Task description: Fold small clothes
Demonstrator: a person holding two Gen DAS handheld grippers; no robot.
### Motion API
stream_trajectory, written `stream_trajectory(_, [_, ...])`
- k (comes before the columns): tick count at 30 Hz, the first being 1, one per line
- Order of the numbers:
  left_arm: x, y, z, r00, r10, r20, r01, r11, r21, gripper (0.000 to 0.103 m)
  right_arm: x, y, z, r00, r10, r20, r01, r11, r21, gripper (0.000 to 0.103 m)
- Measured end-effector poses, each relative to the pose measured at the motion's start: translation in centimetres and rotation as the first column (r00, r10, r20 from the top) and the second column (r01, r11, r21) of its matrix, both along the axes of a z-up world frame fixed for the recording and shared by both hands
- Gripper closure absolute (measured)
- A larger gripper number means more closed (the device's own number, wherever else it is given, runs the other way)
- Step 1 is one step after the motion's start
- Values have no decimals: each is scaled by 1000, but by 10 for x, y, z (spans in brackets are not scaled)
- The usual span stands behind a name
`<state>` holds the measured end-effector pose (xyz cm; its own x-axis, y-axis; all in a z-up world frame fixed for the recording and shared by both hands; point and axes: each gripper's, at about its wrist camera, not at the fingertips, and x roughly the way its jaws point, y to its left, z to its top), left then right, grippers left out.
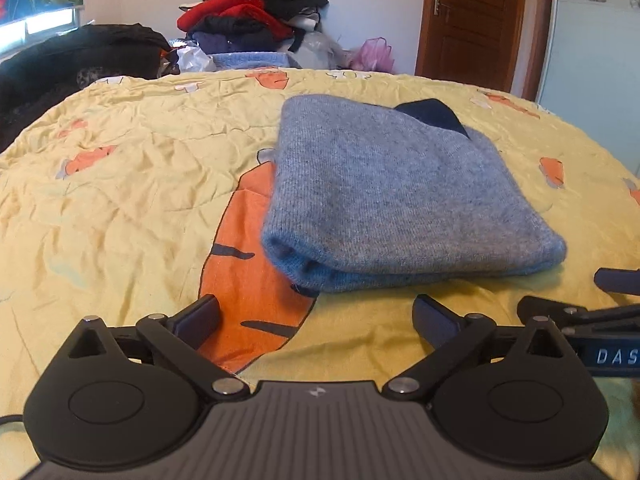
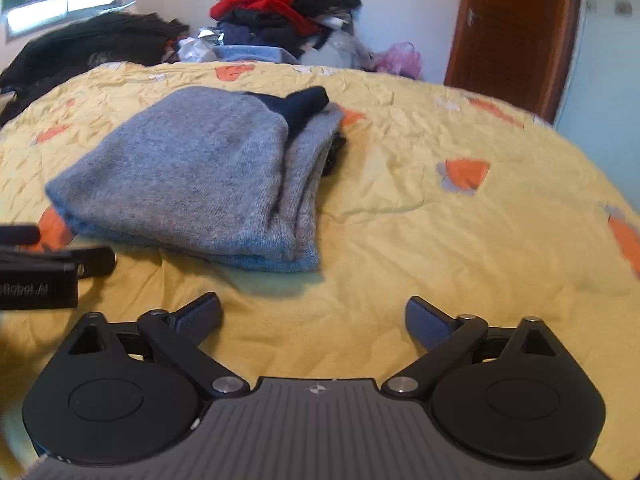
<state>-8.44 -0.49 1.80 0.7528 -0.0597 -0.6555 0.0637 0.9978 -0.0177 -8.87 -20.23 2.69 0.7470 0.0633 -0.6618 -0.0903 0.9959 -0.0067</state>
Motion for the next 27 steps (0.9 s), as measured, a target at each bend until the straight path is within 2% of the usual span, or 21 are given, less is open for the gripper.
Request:
stream_trajectory(2, [1, -5, 0, 1000, -6, -6, 7, 1000, 28, 0, 1, 3, -1, 1000, -10, 2, 10, 1000, -5, 0])
stream_trajectory(14, [1, -4, 0, 1000, -10, -8, 10, 1000, 24, 0, 1, -1, -3, 995, -102, 13, 102, 995, 4, 0])
stream_trajectory(27, [4, -4, 0, 1000, -13, -10, 13, 1000, 22, 0, 1, 1, -5, 995, -100, 19, 100, 995, 0, 0])
